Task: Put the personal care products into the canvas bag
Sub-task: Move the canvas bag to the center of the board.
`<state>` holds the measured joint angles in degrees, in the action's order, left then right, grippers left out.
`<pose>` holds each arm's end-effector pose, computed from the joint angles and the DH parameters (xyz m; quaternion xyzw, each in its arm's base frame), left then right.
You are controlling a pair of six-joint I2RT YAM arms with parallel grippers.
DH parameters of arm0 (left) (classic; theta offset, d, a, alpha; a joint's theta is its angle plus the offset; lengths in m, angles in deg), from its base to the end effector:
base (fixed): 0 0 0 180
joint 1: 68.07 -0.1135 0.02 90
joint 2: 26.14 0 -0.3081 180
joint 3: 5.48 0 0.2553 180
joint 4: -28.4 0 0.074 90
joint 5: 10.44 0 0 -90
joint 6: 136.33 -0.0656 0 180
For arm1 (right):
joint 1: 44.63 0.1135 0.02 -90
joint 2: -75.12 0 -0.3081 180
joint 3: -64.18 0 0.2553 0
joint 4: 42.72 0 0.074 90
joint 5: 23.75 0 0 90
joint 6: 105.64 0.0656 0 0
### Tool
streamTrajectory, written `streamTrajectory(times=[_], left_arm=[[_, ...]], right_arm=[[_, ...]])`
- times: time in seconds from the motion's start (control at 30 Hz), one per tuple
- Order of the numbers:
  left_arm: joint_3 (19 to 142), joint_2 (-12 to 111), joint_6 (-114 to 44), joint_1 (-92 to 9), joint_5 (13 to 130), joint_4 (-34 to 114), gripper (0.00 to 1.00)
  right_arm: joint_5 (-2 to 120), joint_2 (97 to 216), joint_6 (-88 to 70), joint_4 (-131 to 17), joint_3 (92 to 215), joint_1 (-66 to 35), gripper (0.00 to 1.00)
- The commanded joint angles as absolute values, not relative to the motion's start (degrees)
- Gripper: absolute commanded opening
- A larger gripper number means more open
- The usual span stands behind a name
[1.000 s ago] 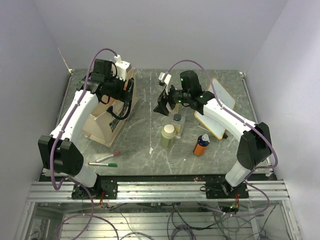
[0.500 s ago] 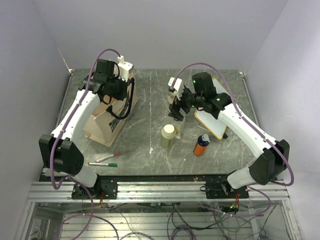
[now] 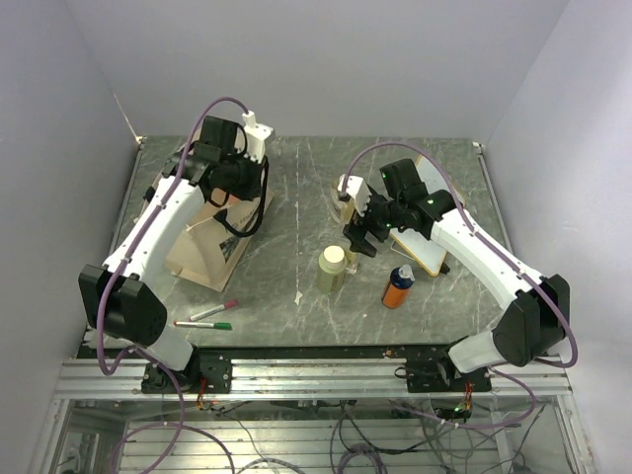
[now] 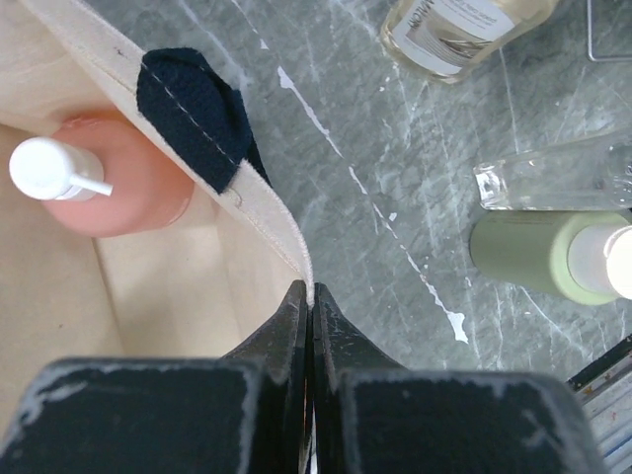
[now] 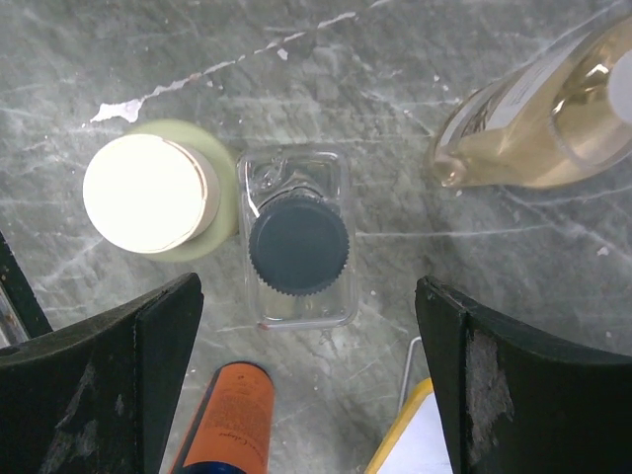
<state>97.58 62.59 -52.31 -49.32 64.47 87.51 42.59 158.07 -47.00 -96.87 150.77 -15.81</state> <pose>0.3335 -0.1313 0.3880 0.2453 0.8831 -0.1628 0.3653 0.2696 0.1784 0.3320 -0.5218 0.7623 0.1856 0.3349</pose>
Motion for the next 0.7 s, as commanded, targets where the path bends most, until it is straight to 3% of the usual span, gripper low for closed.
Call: streamTrajectory(times=[0.0, 0.37, 0.67], left_arm=[[97.3, 61.3, -51.1, -46.3, 60.7, 85.5, 0.07], [95.2, 60.9, -50.7, -41.3, 56.5, 84.0, 0.07], [95.7, 61.7, -50.0, -38.2, 53.8, 83.7, 0.09]], right_arm=[[43.5, 156.7, -47.8, -96.8, 148.7, -16.1, 0.88], [43.4, 157.1, -47.2, -93.1, 146.0, -16.1, 0.84], [40.3, 159.0, -46.5, -90.1, 146.0, -16.1, 0.71]])
